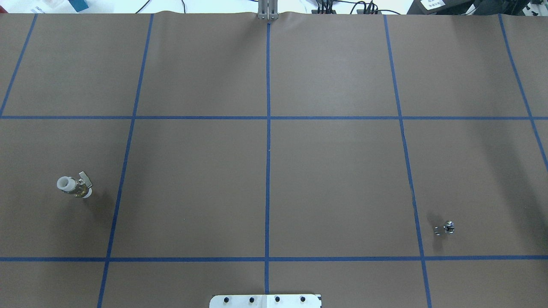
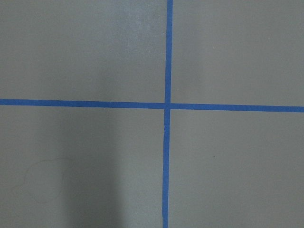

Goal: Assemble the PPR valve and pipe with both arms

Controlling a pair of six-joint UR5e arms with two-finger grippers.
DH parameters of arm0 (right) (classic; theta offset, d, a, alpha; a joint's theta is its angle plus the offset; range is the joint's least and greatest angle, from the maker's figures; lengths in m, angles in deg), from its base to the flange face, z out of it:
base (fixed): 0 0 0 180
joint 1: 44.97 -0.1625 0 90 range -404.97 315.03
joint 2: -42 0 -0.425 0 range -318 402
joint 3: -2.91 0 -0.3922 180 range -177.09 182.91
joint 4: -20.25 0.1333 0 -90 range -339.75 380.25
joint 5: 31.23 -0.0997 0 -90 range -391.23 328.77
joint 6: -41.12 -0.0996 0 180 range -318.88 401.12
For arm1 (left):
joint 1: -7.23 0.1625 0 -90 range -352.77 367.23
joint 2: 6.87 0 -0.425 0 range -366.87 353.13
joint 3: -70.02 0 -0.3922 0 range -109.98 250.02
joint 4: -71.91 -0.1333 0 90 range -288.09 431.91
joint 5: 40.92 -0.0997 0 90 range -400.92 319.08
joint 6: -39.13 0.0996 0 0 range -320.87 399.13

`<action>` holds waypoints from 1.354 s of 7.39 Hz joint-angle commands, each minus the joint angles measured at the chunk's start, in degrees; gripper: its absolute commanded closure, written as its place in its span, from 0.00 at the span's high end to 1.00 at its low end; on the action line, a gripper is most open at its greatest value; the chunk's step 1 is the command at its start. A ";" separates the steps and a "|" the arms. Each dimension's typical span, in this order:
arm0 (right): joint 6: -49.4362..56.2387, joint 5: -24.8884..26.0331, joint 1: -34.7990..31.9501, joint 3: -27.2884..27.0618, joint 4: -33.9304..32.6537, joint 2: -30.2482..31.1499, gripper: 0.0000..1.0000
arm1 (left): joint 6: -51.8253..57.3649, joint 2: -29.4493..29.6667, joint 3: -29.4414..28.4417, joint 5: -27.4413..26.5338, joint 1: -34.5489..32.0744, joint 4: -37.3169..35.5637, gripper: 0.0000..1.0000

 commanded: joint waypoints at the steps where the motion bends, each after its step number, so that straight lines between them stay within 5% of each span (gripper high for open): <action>1: 0.00 -0.09 0.08 -0.36 0.00 -0.05 1.00 | 0.08 -0.06 -0.03 0.09 -0.02 0.03 1.00; 9: 0.00 -4.22 0.08 -3.53 0.09 -0.04 1.00 | -0.96 1.44 0.85 0.79 3.22 3.19 1.00; 10: 0.09 -4.13 0.08 -3.44 0.09 -0.14 1.00 | -9.15 1.70 2.24 1.66 3.32 3.54 1.00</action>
